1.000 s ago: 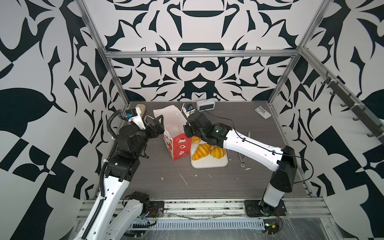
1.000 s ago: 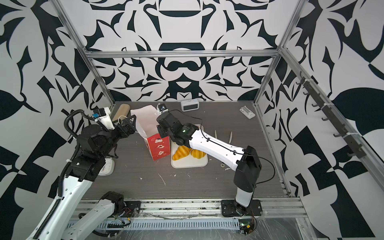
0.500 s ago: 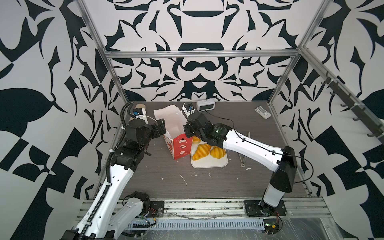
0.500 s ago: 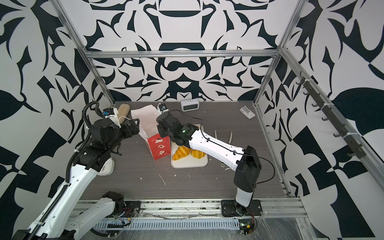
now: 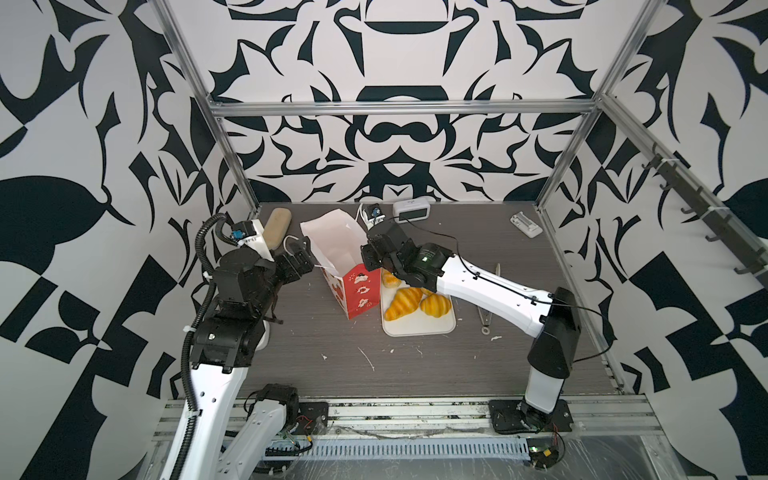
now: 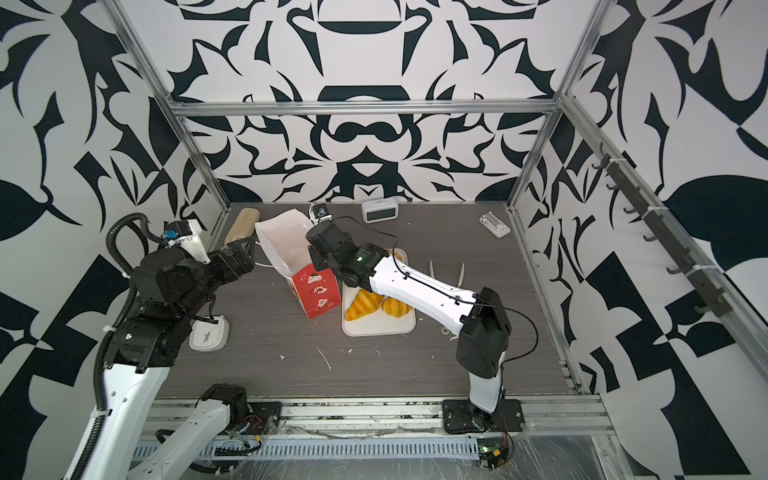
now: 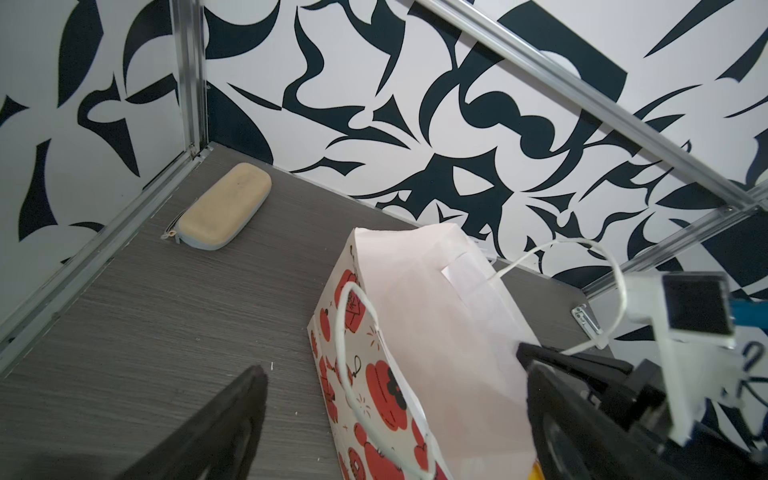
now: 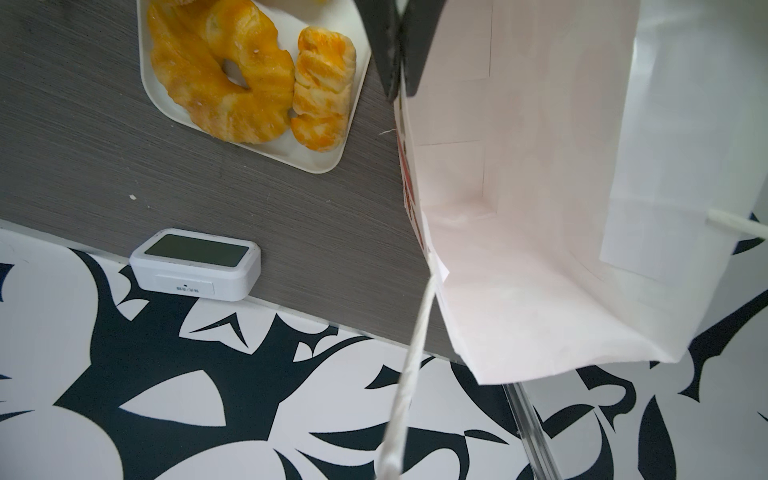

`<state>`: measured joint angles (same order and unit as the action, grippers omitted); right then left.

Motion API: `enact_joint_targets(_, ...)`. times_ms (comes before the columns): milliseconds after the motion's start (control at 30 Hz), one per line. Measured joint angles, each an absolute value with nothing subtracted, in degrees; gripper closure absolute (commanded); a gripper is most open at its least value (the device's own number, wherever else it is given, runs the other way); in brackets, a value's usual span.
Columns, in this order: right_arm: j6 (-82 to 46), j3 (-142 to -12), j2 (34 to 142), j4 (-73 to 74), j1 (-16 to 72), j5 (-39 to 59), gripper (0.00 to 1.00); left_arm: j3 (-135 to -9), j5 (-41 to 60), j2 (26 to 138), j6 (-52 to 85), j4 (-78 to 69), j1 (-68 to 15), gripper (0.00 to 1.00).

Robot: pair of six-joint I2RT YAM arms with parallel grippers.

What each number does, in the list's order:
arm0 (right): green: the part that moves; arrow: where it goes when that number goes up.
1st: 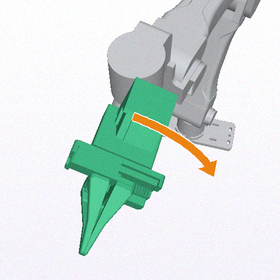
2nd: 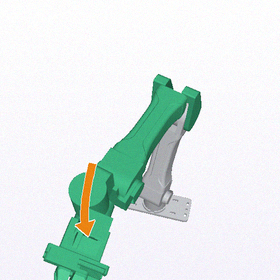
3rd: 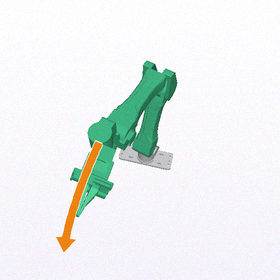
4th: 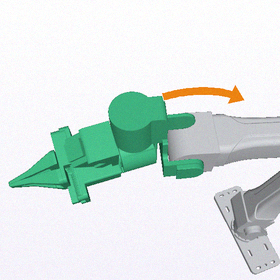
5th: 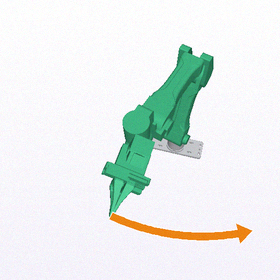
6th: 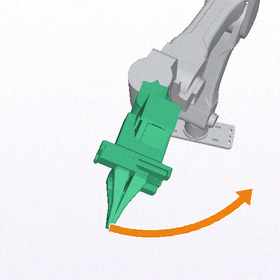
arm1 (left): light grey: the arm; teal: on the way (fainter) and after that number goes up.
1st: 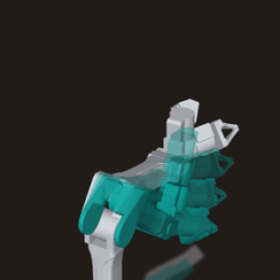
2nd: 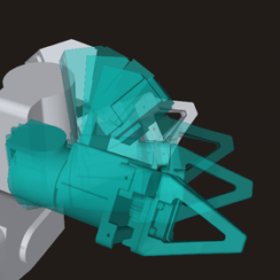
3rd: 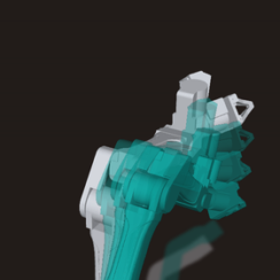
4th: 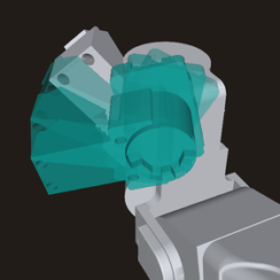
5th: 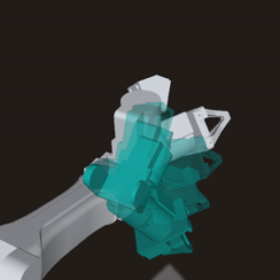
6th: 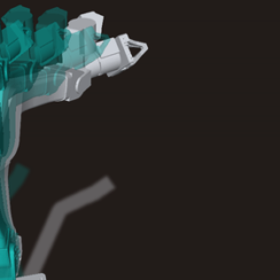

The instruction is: Take the fake bread out of the paper bag

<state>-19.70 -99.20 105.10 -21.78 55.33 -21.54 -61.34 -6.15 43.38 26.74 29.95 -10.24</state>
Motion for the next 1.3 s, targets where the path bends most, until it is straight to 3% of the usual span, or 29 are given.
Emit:
enact_joint_targets(233,-21.04,-99.2,105.16,-21.71,54.72,-21.96,0.97,-60.64,-11.9,39.9,26.04,32.38,-10.24,0.01)
enact_joint_targets(400,-21.96,-98.67,104.86,-21.41,54.04,-21.74,0.62,-59.61,-16.6,35.83,25.74,32.36,-10.24,0.01)
enact_joint_targets(567,-22.39,-96.9,102.94,-21.41,53.28,-20.03,0.47,-58.85,-18.48,35.92,25.54,32.05,-10.24,0.01)
enact_joint_targets(767,-23.09,-90.63,97.06,-19.46,52.16,-19.31,0.4,-55.31,-20.25,36.25,25.45,30.83,-10.24,0.0)
enact_joint_targets(1033,-23.51,-75.92,81.65,-11.66,48.99,-19.99,0.39,-49.12,-24.23,35.29,25.12,26.3,-10.24,0.01)
enact_joint_targets(1300,-11.75,-59.37,65.01,-4.84,48.38,-32.34,0.4,-29.56,-31.24,35.44,24.14,9.32,-10.24,0.02)
